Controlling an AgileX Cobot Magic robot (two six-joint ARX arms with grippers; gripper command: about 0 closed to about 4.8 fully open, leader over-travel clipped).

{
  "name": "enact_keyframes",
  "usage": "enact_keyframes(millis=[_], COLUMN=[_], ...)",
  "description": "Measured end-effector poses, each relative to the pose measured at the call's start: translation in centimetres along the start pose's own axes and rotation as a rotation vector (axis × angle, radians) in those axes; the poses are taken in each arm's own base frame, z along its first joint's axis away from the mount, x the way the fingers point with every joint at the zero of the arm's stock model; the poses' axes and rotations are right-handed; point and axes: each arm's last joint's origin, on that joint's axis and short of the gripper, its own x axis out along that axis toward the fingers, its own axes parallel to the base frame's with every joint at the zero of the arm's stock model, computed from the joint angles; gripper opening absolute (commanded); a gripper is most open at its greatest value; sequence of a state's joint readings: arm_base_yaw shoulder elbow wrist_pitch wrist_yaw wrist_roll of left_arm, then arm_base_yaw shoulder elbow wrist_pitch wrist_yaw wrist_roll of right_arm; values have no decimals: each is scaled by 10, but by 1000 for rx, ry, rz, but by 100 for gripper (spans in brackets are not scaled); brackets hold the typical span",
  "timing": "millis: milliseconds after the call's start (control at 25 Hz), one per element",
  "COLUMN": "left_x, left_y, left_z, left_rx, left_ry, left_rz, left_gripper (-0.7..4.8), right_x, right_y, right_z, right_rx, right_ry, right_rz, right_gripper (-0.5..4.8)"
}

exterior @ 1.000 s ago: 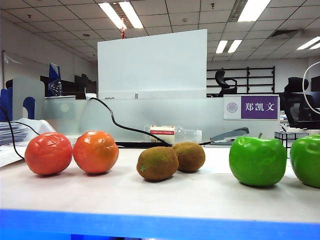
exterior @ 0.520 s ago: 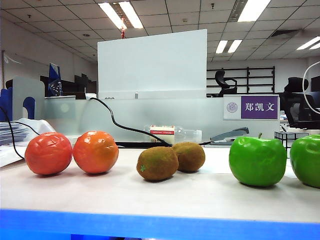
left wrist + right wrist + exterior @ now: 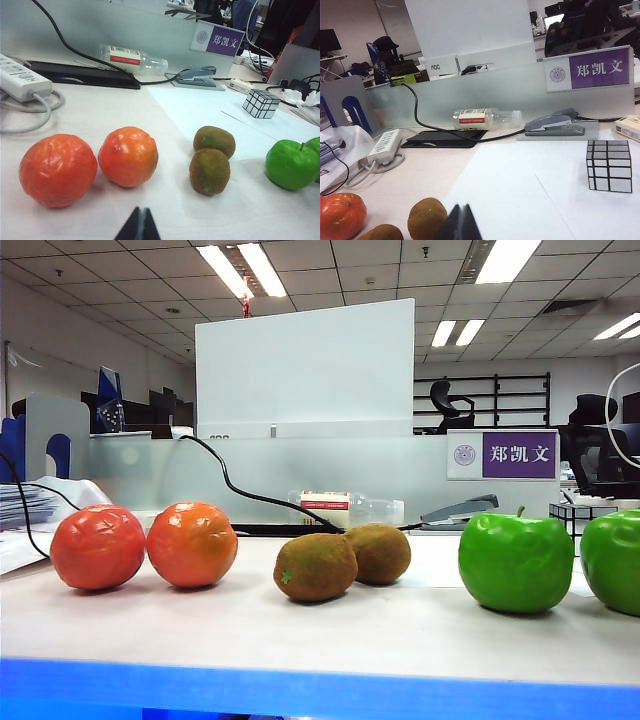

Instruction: Put the same fruits together.

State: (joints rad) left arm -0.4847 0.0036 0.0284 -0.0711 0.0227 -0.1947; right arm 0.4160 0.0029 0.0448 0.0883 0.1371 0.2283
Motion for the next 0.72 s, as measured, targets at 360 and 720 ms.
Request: enact_keyframes(millis=[360, 720], left_x=[-8, -11], left_y=[40, 45], left_z=[4, 5], left_rx=[160, 155], left_ry=[-57, -63], left_rz=[416, 451], left_gripper=[-5, -5], right_x=[0, 0], right_y=[0, 0], right_z=[0, 0], right_rx=[0, 0], right_ry=[0, 0], right_rz=[0, 1], right_gripper=[0, 0])
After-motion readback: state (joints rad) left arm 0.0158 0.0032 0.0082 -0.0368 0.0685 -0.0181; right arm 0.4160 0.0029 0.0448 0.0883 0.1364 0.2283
